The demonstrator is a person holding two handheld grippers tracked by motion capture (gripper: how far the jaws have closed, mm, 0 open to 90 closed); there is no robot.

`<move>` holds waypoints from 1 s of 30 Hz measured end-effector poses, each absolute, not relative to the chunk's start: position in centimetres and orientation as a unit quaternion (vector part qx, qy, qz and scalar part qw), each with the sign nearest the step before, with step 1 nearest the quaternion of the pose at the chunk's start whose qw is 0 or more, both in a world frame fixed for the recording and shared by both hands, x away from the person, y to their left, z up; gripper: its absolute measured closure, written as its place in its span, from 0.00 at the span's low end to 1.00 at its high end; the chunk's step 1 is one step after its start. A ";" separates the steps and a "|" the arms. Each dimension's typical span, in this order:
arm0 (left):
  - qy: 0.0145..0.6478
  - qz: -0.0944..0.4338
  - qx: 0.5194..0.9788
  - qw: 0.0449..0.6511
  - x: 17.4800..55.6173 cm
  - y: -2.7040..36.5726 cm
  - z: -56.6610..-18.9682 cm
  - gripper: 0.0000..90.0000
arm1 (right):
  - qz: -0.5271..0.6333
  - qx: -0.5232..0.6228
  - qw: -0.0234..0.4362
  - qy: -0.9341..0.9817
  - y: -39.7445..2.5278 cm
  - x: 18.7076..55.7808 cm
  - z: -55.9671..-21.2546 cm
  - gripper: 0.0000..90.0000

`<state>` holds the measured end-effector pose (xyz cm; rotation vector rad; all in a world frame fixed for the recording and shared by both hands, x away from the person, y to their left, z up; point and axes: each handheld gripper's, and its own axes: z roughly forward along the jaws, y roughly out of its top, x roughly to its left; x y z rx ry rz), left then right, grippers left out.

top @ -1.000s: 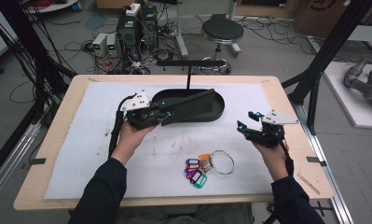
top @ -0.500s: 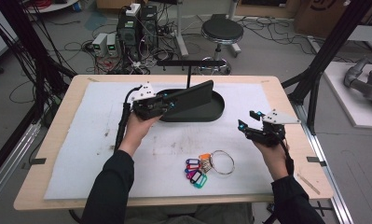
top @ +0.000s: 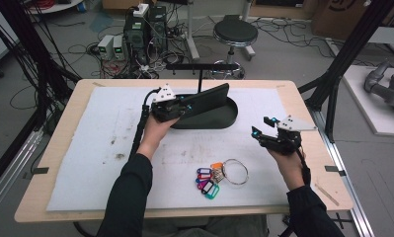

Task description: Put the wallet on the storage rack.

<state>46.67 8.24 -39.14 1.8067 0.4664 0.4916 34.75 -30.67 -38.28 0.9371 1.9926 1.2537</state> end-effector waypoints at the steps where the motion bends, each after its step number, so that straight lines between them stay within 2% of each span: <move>1: 0.199 0.211 0.769 0.569 47.0 8.2 -39.5 0.81 | 0.473 0.353 0.299 0.750 -30.7 34.8 -38.3 0.45; 14: 0.203 0.203 0.776 0.561 49.1 8.9 -42.3 0.81 | 0.472 0.352 0.299 0.752 -30.7 34.9 -38.4 0.45; 22: 0.210 0.184 0.766 0.580 50.0 9.1 -43.6 0.81 | 0.470 0.343 0.295 0.758 -30.4 34.8 -38.4 0.46; 30: 0.224 0.204 0.765 0.567 49.9 9.4 -43.2 0.71 | 0.469 0.346 0.291 0.759 -30.5 34.9 -38.4 0.46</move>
